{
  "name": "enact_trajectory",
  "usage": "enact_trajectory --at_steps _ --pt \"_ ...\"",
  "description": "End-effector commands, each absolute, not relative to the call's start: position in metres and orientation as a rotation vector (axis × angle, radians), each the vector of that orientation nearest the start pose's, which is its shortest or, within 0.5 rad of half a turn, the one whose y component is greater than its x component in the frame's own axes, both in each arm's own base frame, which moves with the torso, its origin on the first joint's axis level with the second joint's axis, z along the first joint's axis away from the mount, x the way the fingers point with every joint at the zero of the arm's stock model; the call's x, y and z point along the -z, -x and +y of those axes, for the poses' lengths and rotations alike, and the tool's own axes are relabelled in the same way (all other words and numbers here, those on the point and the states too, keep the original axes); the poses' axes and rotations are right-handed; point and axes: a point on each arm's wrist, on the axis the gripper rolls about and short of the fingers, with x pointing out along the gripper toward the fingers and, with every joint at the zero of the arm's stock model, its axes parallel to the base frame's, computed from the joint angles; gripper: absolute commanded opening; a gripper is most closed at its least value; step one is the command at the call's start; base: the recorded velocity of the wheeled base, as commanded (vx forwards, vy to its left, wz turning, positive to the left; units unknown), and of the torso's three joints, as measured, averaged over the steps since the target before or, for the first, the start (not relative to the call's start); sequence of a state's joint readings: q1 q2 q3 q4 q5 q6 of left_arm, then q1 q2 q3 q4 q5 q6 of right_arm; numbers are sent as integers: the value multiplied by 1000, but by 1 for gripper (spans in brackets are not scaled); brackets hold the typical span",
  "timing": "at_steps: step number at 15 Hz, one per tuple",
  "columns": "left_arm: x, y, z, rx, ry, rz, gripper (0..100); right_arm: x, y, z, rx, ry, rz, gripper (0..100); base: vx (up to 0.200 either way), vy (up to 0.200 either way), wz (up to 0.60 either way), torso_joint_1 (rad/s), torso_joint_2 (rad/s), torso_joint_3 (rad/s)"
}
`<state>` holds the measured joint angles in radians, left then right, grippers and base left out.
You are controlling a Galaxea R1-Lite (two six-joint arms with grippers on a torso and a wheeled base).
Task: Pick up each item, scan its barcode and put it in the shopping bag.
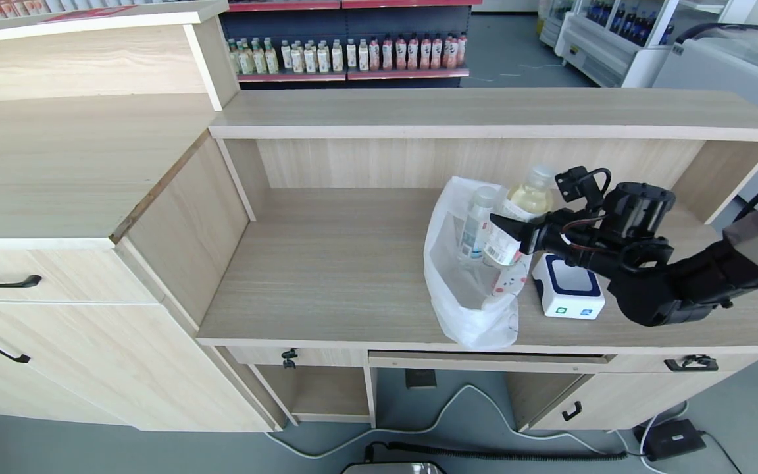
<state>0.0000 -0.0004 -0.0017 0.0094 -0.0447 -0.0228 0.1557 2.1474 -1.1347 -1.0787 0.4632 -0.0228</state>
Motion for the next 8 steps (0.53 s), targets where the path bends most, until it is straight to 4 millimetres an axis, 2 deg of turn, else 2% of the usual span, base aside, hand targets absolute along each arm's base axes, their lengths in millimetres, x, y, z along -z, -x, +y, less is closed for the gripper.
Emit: enact_trajectory --at_steps 1,8 --pt "-75 23 -1 44 23 8 100 -132 -420 82 -636 43 -61 0 0 0 0 0 0 0" --pt "-75 23 -1 44 23 8 100 -92 -429 100 -667 87 -29 0 0 0 0 0 0 0"
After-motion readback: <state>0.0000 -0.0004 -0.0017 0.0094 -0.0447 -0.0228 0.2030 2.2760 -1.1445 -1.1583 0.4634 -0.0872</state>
